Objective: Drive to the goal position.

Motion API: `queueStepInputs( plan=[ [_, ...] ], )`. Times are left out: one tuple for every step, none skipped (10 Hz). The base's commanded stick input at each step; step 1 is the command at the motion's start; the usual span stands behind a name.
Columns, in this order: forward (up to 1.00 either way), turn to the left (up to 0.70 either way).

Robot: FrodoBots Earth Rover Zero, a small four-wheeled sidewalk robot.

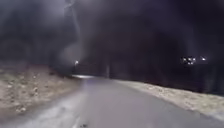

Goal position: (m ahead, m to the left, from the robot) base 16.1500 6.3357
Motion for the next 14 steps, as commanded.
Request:
queueStepInputs(
  plan=[
    [1.0,0.11],
    [1.0,0.11],
    [1.0,0.11],
    [1.0,0.11],
    [1.0,0.11],
    [1.0,0.11],
    [1.0,0.11],
    [1.0,0.11],
    [1.0,0.11],
    [1.0,0.11],
    [1.0,0.11],
    [1.0,0.05],
    [1.0,0.04],
    [1.0,0.04]
  ],
)
